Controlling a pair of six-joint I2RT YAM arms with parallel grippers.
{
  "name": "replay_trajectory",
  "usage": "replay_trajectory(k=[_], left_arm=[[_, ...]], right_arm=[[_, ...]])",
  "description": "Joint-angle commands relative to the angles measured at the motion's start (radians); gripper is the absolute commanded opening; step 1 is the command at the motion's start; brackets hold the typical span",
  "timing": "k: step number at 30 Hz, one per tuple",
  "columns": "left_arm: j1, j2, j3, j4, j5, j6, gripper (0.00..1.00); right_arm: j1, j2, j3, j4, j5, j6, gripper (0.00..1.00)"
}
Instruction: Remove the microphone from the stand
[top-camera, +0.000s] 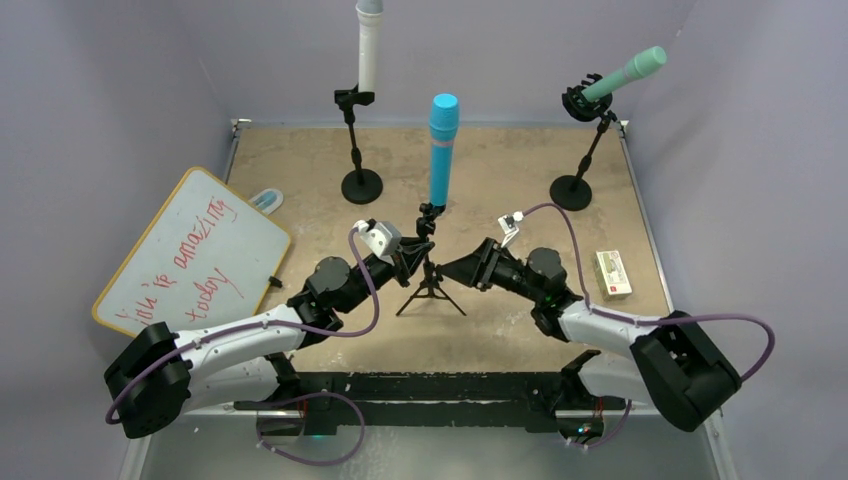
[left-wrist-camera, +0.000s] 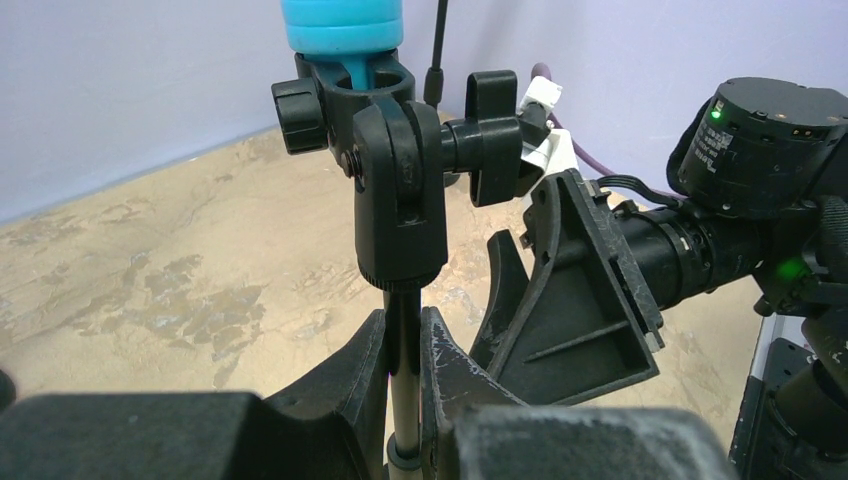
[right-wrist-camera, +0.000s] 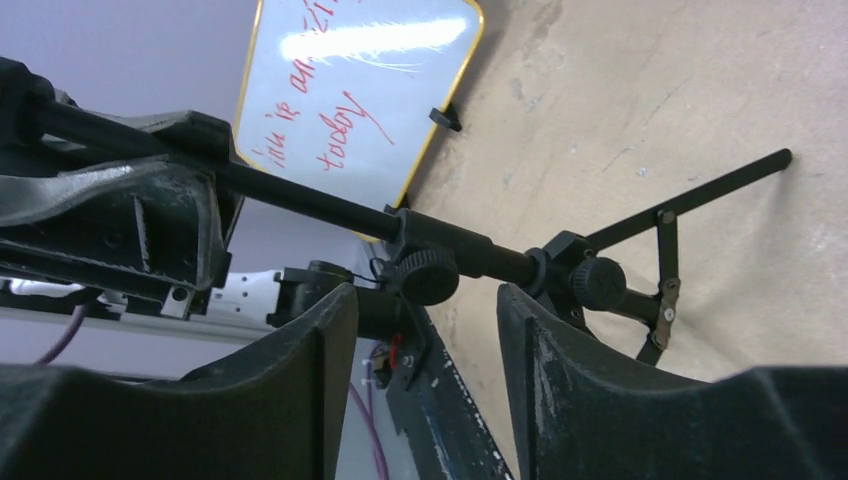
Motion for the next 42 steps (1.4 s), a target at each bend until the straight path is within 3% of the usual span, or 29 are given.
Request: replay_trajectory(k=[1, 13, 29, 35, 42], left_arm=[[0.003, -0.016, 0.023, -0.016, -0.009, 0.002, 0.00], [0.003, -0.032, 0.017, -0.029, -0.010, 0.008, 0.00], [0.003, -0.034, 0.035, -0.050, -0.003, -0.005, 0.00], [0.003, -0.040, 0.035, -0.054, -0.007, -0.001, 0.00], [0.003, -0.046, 0.038, -0.066, -0.003, -0.001, 0.00]], right_arm=[[-0.001, 0.051, 0.021, 0.169, -0.036, 0.120, 0.53], [-0.001, 0.125, 0.062, 0.100, -0.070, -0.006, 0.24], [-0.001, 0.055, 0.212, -0.292, -0.036, -0.539, 0.18], [-0.001, 0.042, 0.239, -0.386, -0.038, -0.573, 0.26], [-0.001, -0.026, 0.189, -0.331, -0.042, -0.377, 0.64]])
